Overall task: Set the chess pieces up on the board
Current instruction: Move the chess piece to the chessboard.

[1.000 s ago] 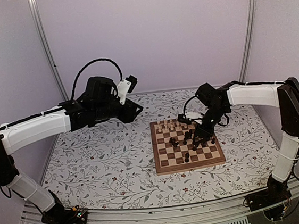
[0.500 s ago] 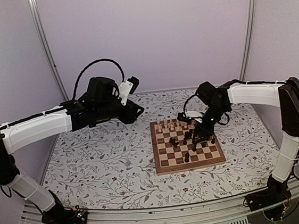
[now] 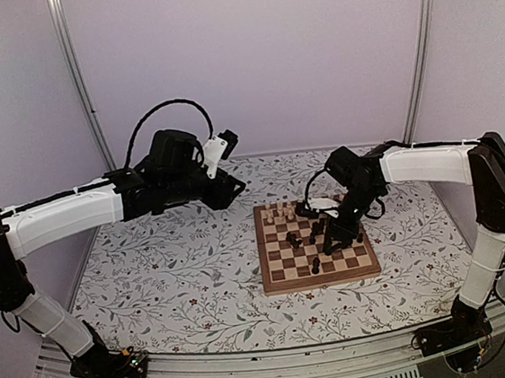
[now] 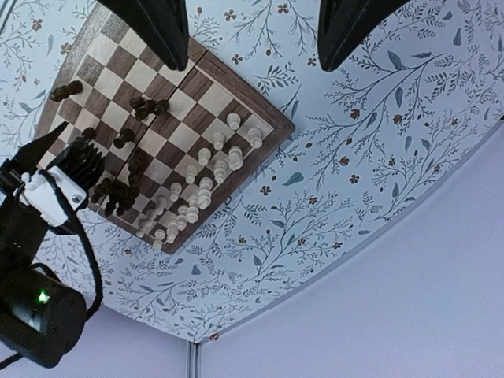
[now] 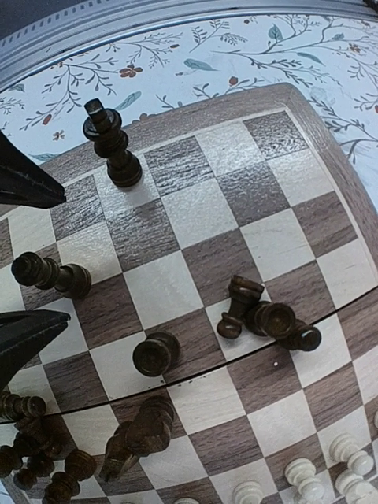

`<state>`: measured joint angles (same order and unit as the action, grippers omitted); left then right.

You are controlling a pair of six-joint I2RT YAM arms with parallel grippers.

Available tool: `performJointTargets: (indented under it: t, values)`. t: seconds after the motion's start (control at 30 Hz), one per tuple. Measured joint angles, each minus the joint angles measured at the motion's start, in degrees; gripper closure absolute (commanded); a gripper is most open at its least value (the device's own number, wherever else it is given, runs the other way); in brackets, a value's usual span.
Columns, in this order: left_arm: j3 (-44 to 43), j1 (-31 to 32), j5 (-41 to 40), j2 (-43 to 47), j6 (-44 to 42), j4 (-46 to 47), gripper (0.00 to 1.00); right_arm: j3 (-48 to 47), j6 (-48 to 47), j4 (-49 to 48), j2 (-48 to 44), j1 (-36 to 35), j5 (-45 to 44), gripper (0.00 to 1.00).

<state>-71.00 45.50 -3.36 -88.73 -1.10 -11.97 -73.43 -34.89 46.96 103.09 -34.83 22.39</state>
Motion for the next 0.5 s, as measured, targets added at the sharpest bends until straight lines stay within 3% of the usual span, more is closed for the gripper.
performJointTargets:
  t: [0.3, 0.5]
  values:
    - [-0.3, 0.4, 0.0, -0.2, -0.6, -0.9, 0.42, 0.0, -0.2, -0.5, 0.0, 0.0, -1.2, 0.85]
    - [-0.4, 0.6, 0.0, -0.7, -0.8, -1.1, 0.42, 0.0, -0.1, -0.7, 0.0, 0.0, -1.2, 0.87]
